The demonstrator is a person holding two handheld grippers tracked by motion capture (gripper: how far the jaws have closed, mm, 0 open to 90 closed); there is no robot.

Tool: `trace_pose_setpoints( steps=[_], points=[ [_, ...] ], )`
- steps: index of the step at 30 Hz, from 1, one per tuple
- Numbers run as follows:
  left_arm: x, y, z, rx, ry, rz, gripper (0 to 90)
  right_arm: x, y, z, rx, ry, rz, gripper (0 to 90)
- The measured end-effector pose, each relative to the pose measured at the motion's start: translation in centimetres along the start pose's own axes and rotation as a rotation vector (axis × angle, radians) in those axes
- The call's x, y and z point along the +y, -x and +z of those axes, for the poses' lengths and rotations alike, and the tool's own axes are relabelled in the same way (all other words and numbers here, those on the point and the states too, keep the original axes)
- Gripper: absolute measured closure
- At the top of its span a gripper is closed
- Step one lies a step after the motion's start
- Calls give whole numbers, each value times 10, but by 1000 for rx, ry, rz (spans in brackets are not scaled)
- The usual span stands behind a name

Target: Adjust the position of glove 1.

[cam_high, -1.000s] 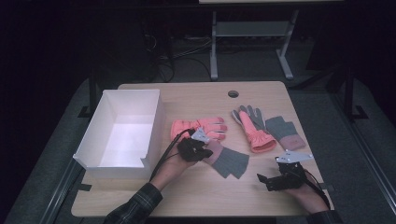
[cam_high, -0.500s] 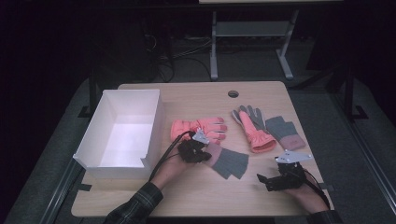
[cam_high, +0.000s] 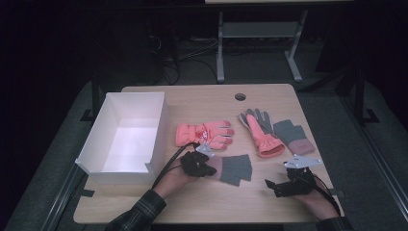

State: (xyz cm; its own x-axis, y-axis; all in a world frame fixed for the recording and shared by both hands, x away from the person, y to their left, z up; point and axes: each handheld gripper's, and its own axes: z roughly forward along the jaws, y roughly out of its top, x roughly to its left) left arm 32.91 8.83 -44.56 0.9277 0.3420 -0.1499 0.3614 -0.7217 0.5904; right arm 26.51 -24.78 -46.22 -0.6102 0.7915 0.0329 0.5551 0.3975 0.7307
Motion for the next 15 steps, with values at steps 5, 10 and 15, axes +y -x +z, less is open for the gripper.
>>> trace_pose_setpoints(
  steps=[5, 10, 15],
  points=[
    [-2, 9, 0, -46, -12, 1, 898, -1, 1, 0, -2, -1, 3, 21],
    [-3, 22, 2, -79, -22, 14, 898, -1, 1, -1, -2, -1, 0, 21],
    [1, 25, -7, -54, 11, 26, 898, -1, 0, 0, -2, -1, 0, 21]
  ],
)
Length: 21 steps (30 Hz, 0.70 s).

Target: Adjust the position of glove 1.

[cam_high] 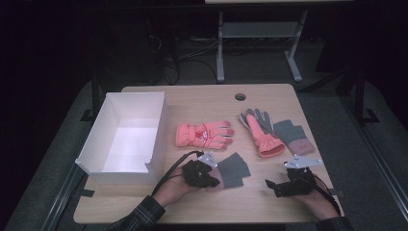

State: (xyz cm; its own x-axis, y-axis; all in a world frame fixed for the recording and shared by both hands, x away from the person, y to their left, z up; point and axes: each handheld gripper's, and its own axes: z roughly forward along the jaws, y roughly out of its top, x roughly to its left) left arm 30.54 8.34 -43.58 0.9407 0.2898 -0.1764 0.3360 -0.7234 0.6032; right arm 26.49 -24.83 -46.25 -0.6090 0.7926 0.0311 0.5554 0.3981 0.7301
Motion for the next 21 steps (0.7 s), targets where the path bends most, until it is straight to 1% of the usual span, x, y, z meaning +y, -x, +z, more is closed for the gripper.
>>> trace_pose_setpoints(
  steps=[1, 2, 3, 4, 6, 7, 8, 9, 10, 11, 12, 14, 17, 18, 19, 20, 21],
  points=[
    [1, -2, -4, 12, 18, -3, 898, 0, 0, 0, 0, -2, 1, 21],
    [3, -5, -6, 34, 36, -9, 898, 0, -1, 0, -1, -2, 0, 21],
    [5, -10, -9, 55, 52, -20, 898, 0, -1, 0, -1, -2, 0, 21],
    [7, -15, -11, 70, 69, -43, 898, 0, 0, 0, -1, -1, 0, 21],
    [9, -23, -12, 96, 82, -59, 898, 1, -1, 1, -1, -6, 2, 21],
    [10, -28, -11, 110, 87, -71, 898, 1, -1, 1, 0, -5, 1, 21],
    [10, -32, -11, 121, 77, -80, 898, 1, -2, 1, -3, -6, -2, 21],
    [9, -37, -9, 144, 70, -98, 898, 1, -3, 1, -2, -8, -6, 21],
    [8, -41, -8, 154, 59, -103, 898, 1, -3, 1, -2, -6, -10, 21],
    [7, -44, -7, 158, 51, -115, 898, 1, -3, 1, -2, -7, -11, 21],
    [5, -46, -6, 161, 53, -142, 898, 1, -3, 1, -1, -9, -9, 21],
    [1, -49, -6, 164, 30, -157, 898, 1, -1, 1, 0, -7, -8, 21],
    [-4, -49, -6, 161, 5, -160, 898, 0, -1, 1, -1, -5, -7, 21],
    [-5, -48, -5, 161, 11, -168, 898, 0, 0, 0, -2, -4, -5, 21],
    [-6, -47, -5, 158, -1, -163, 898, 0, 0, -1, -3, -5, -5, 21],
    [-7, -46, -6, 153, -16, -149, 898, 0, 0, -1, -4, -1, -7, 21],
    [-8, -44, -5, 146, -20, -148, 898, 0, 0, -1, -6, 3, -6, 21]
  ],
)
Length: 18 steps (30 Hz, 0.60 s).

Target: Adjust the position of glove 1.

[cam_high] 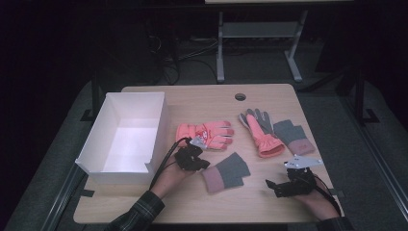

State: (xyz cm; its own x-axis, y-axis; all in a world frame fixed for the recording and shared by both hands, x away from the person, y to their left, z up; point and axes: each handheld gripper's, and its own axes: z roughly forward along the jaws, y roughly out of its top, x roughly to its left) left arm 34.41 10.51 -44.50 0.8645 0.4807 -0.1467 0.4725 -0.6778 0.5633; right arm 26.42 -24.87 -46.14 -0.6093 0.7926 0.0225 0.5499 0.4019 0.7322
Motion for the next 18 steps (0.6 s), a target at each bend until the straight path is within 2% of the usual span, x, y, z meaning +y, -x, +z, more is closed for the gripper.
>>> trace_pose_setpoints(
  steps=[1, 2, 3, 5, 11, 18],
  points=[
    [-1, 2, 1, -3, 7, -13, 898, 0, 0, 0, 0, 1, 1, 21],
    [-1, 3, 0, -7, -6, 8, 898, 0, 0, 0, 0, 0, -1, 21],
    [-2, 5, 0, -12, 0, 1, 897, 0, -1, 0, 2, -1, 0, 21],
    [-3, 7, 0, -27, -6, 22, 897, 0, -1, 0, 1, -2, -3, 21],
    [-2, 16, 4, -73, -14, 46, 897, 0, 0, 0, 0, -3, -1, 21],
    [-1, 33, 9, -136, -32, 92, 897, 0, -1, 0, 1, -2, -3, 21]
  ],
)
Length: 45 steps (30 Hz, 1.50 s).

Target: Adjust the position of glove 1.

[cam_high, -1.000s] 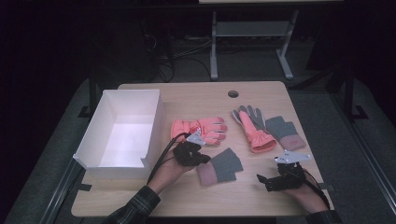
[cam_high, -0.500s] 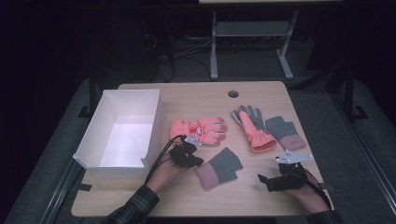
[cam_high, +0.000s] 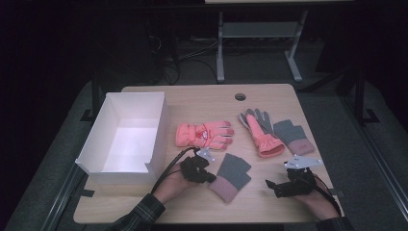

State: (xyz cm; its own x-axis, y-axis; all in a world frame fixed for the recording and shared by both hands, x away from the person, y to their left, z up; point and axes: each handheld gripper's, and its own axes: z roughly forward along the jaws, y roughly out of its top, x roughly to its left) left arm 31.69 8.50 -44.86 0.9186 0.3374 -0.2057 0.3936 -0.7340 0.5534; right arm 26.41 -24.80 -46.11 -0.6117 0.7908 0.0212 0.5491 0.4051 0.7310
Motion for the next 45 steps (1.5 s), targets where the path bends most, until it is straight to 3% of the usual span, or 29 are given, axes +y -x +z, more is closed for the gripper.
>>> trace_pose_setpoints(
  steps=[15, 27, 36, 40, 45],
  points=[
    [17, 32, 21, -131, 7, 71, 897, 0, 0, 0, -1, -2, 0, 21],
    [39, 49, 46, -183, 13, 110, 897, 0, 0, 0, -2, -1, -1, 21],
    [54, 51, 59, -184, 32, 111, 898, 0, 0, -1, -4, -3, 1, 21],
    [51, 49, 54, -163, 34, 123, 895, 2, 1, -3, 5, 5, 14, 20],
    [44, 44, 41, -135, 60, 125, 774, 7, 3, -7, 25, 5, 23, 21]
  ],
)
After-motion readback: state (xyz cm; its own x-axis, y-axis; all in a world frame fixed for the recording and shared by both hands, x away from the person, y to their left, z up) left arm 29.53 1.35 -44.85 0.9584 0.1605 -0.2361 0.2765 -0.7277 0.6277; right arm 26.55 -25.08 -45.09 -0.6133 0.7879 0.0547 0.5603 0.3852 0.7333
